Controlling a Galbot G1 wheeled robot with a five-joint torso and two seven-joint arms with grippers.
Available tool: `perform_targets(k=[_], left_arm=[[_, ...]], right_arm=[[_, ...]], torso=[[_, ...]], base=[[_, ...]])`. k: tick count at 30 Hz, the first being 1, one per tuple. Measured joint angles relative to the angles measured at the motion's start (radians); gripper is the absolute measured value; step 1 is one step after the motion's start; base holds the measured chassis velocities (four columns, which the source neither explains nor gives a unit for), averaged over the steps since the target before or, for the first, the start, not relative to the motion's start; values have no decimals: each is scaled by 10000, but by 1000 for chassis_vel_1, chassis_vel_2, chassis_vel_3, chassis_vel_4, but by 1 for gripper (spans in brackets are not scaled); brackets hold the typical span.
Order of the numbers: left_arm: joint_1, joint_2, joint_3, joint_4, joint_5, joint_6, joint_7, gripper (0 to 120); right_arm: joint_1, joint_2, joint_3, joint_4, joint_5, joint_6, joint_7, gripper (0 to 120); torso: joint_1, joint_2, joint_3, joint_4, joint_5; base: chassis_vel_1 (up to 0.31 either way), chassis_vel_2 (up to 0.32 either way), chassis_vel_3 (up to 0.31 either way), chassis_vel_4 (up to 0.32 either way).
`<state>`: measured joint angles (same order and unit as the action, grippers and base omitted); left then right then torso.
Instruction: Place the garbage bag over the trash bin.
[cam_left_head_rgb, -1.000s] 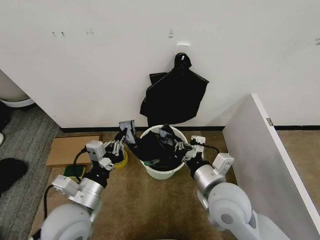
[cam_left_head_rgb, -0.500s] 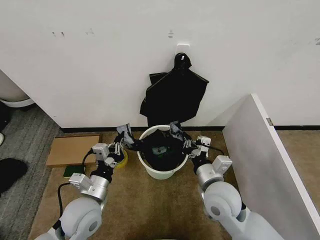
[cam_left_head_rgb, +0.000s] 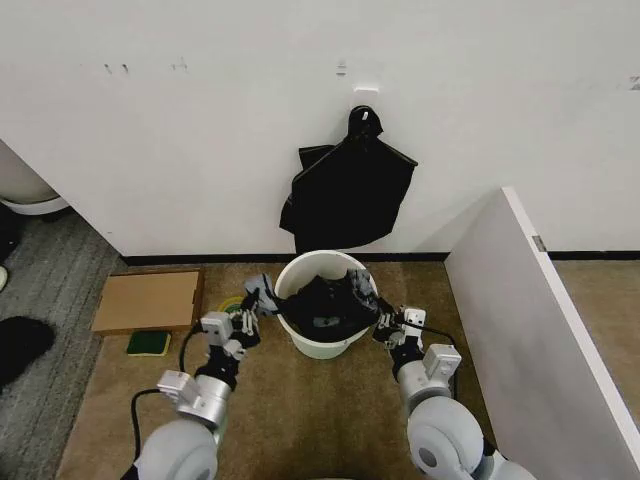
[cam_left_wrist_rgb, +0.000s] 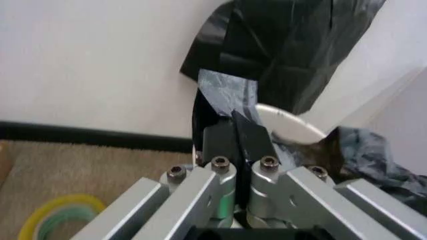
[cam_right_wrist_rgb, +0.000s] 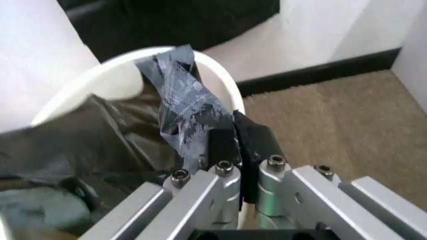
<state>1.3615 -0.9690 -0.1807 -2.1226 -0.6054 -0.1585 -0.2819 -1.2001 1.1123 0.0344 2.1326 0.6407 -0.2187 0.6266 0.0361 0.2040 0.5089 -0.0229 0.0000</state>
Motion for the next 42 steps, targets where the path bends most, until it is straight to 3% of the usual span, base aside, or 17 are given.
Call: perform_targets(k=[24,42], left_arm=[[1716,319,-439,-122,174,57,-12,0],[1873,400,-473,284,244,202,-175,0]], right_arm=[[-343,206,-598,-184,-328,-1524,819,0],[518,302,-1171,-936,-332,-2075,856,0]], torso=[[0,0,-1,-1,0],[1,0,0,-1,-1]], base=[[0,0,0,0],[0,0,0,0]])
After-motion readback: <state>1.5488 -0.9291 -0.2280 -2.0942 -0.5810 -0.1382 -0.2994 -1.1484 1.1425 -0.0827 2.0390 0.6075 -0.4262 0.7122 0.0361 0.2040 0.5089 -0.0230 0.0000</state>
